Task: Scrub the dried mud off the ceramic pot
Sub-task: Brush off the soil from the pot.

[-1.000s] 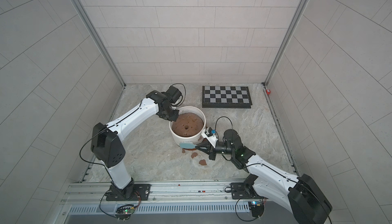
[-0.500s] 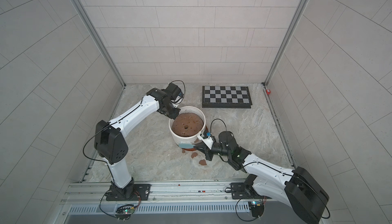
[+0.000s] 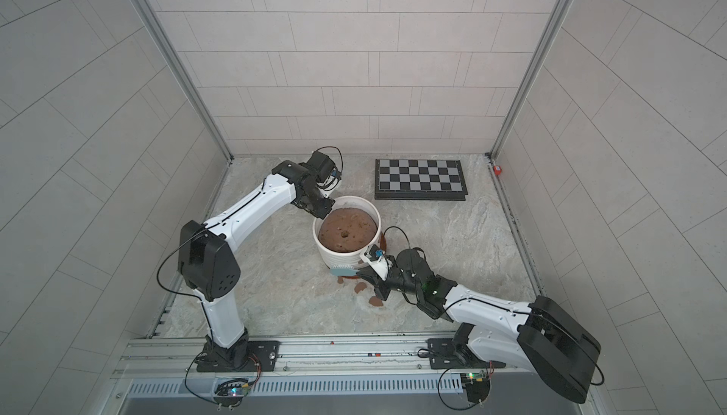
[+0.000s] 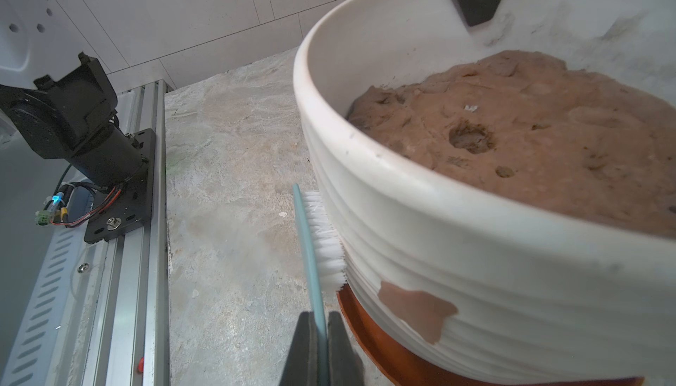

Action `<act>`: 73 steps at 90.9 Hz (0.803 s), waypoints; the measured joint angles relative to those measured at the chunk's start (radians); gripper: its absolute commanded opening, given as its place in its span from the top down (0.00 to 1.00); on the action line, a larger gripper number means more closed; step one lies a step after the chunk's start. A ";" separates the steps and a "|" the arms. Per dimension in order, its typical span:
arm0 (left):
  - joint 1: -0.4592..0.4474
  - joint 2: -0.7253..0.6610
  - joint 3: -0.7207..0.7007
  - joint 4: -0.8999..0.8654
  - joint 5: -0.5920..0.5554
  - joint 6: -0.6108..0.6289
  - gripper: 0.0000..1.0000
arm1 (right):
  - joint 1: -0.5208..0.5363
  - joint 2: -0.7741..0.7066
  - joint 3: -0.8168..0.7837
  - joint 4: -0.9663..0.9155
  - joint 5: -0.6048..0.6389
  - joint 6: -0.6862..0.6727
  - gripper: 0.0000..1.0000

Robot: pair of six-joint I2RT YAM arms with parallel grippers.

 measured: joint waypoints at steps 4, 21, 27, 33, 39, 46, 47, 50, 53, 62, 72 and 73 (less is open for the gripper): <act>0.000 0.000 0.001 -0.001 0.001 0.002 1.00 | 0.005 0.002 0.000 0.002 0.007 0.005 1.00; 0.007 0.008 0.013 -0.009 0.011 0.007 1.00 | 0.027 0.013 -0.003 -0.023 0.039 0.037 1.00; 0.011 0.009 0.014 -0.010 0.013 0.007 1.00 | 0.035 0.012 -0.005 -0.046 0.050 0.050 1.00; 0.013 0.010 0.015 -0.011 0.013 0.007 1.00 | 0.044 0.008 -0.014 -0.055 0.055 0.061 1.00; 0.014 0.011 0.018 -0.013 0.014 0.007 1.00 | 0.051 -0.009 -0.039 -0.055 0.054 0.077 1.00; 0.017 0.017 0.025 -0.019 0.016 0.008 1.00 | 0.051 -0.040 -0.072 -0.048 0.037 0.092 1.00; 0.017 0.017 0.026 -0.020 0.016 0.009 1.00 | 0.051 -0.044 -0.077 -0.046 0.034 0.093 1.00; 0.018 0.019 0.027 -0.020 0.017 0.014 1.00 | 0.051 -0.058 -0.085 -0.045 0.024 0.099 1.00; 0.019 0.019 0.028 -0.019 0.019 0.018 1.00 | 0.051 -0.071 -0.092 -0.040 0.011 0.102 1.00; 0.023 0.019 0.028 -0.014 0.024 0.036 1.00 | 0.051 -0.090 -0.094 -0.025 -0.032 0.109 1.00; 0.029 0.021 0.028 -0.009 0.038 0.067 1.00 | 0.051 -0.090 -0.094 -0.023 -0.077 0.121 1.00; 0.029 0.021 0.028 -0.009 0.040 0.069 1.00 | 0.051 -0.090 -0.094 -0.023 -0.082 0.123 1.00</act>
